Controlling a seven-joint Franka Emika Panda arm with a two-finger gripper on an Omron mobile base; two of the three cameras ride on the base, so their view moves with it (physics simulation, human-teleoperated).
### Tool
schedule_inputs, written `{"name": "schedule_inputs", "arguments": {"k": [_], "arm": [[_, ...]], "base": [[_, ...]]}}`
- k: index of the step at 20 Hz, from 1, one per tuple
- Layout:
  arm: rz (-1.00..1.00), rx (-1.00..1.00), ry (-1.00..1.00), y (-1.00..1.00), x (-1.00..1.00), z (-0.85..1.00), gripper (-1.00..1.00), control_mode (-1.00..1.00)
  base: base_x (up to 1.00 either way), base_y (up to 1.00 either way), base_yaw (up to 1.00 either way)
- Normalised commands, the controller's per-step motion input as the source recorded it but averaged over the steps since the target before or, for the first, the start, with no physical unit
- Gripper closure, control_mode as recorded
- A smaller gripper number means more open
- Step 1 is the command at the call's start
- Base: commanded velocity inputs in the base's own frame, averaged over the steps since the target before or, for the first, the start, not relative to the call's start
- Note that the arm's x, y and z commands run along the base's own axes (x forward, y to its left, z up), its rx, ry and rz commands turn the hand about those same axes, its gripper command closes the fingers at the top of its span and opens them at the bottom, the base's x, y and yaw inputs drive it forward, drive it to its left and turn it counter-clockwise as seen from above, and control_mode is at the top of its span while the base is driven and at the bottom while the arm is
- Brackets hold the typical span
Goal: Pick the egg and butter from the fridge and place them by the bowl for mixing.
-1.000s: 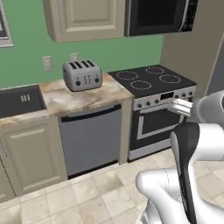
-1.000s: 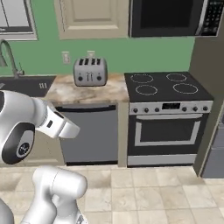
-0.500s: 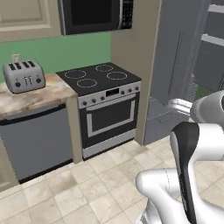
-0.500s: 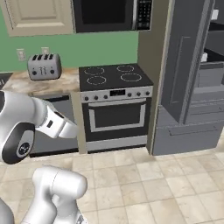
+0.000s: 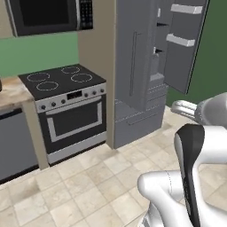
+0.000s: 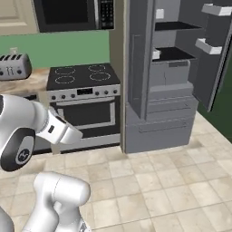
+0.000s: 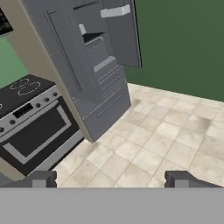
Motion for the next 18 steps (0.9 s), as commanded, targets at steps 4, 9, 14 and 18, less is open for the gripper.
{"name": "schedule_inputs", "arguments": {"k": [4,9,14,18], "arm": [[0.00,0.00,0.00,0.00,0.00,0.00,-1.00,1.00],[0.00,0.00,0.00,0.00,0.00,0.00,-1.00,1.00],[0.00,0.00,0.00,0.00,0.00,0.00,-1.00,1.00],[0.00,0.00,0.00,0.00,0.00,0.00,-1.00,1.00]], "base": [[0.32,-1.00,0.00],[0.76,-1.00,0.00],[0.98,-0.92,0.00],[1.00,-0.23,0.00]]}}
